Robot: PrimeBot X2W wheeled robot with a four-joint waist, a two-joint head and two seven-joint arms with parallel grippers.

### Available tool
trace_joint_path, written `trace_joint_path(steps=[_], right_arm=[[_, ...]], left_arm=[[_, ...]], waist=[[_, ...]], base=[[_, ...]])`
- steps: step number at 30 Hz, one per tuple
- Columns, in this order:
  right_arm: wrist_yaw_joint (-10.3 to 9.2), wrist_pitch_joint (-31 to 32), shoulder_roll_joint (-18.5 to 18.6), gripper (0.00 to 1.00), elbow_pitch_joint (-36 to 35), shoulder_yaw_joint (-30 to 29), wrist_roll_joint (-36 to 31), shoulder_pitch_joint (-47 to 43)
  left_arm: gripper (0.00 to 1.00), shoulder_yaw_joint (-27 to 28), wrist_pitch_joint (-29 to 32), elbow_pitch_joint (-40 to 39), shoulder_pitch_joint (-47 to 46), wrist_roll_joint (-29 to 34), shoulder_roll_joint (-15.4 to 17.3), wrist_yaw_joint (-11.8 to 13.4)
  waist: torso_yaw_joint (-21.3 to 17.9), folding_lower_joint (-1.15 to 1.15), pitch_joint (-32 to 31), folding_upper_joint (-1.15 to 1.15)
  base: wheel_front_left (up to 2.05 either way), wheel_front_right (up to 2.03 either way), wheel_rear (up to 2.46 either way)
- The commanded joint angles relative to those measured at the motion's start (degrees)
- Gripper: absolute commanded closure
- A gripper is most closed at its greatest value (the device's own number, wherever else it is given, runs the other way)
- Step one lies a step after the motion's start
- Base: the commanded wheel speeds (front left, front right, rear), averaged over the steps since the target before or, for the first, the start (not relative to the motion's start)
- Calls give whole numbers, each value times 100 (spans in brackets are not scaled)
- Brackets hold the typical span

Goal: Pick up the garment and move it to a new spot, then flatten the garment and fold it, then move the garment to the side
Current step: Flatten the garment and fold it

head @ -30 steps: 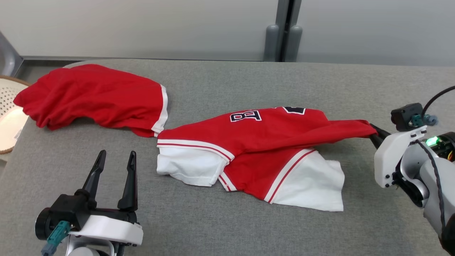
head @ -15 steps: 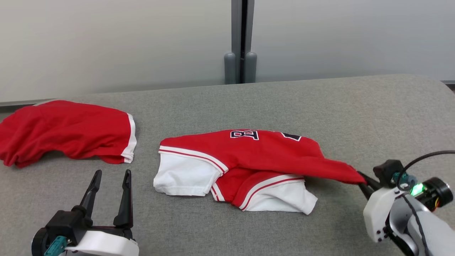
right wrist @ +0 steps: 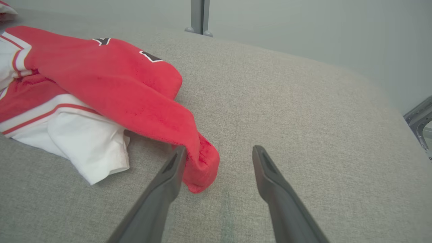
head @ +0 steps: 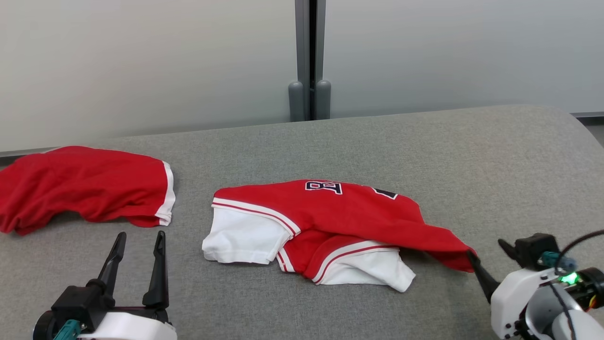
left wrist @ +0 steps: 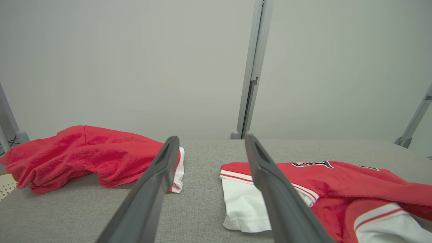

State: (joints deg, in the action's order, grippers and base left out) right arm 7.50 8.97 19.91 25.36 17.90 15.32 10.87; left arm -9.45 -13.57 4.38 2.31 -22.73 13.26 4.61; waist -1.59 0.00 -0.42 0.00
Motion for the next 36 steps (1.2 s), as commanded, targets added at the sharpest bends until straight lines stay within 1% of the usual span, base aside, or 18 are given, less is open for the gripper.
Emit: trace_joint_path(steps=[1,3,8,11,13,17,20,23,27,29,31,34,35,36], right_arm=[[-2,30,-9,0,-184,-149,-59,-116],[-2,43,-43,0,-546,-448,-157,-232],[-2,98,-261,0,-1480,-1058,-343,-552],[-2,-98,-515,0,-1901,-1331,-413,-699],[-2,-375,-754,0,-2065,-1505,-462,-763],[-2,-991,-1264,0,-2035,-1745,-513,-881],[-2,-1301,-1426,0,-1841,-1750,-532,-899],[-2,-1443,-1471,0,-1643,-1708,-558,-819],[-2,-1480,-1449,0,-1488,-1684,-559,-706],[-2,-1485,-1433,0,-1427,-1666,-556,-681],[-2,-1480,-1415,0,-1402,-1640,-541,-636],[-2,-1433,-1382,0,-1386,-1585,-531,-580],[-2,-1433,-1382,0,-1386,-1585,-531,-580],[-2,-1426,-1360,0,-1385,-1565,-530,-565]], left_arm=[[0,35,-10,-29,79,-6,35,26],[0,68,-13,-68,90,-15,69,52],[0,129,15,-173,156,-43,141,103],[0,147,28,-228,176,-44,176,125],[0,153,35,-258,181,-50,180,144],[0,137,17,-281,204,-52,162,166],[0,93,21,-267,218,-65,151,155],[0,65,43,-261,189,-63,165,148],[0,42,70,-282,148,-68,179,154],[0,-3,159,-244,143,-129,164,108],[0,-99,394,-146,109,-260,123,4],[0,-284,1000,109,-71,-443,165,-171],[0,-284,1000,109,-71,-443,165,-171],[0,-340,1210,207,-133,-514,170,-222]], waist=[[-3,0,-26,0],[-7,0,-47,0],[-17,0,-66,0],[-19,0,-68,0],[-16,0,-68,0],[-18,0,-80,0],[-18,0,-78,0],[-16,0,-76,0],[-14,0,-78,0],[-15,0,-71,0],[-17,0,-49,0],[-48,0,28,0],[-48,0,28,0],[-69,0,66,0]], base=[[0,0,0],[0,0,0],[0,0,0],[0,0,0],[0,0,0],[0,0,0],[0,0,0],[0,0,0],[0,0,0],[0,0,0],[0,0,0],[0,0,0],[0,0,0],[0,0,0]])
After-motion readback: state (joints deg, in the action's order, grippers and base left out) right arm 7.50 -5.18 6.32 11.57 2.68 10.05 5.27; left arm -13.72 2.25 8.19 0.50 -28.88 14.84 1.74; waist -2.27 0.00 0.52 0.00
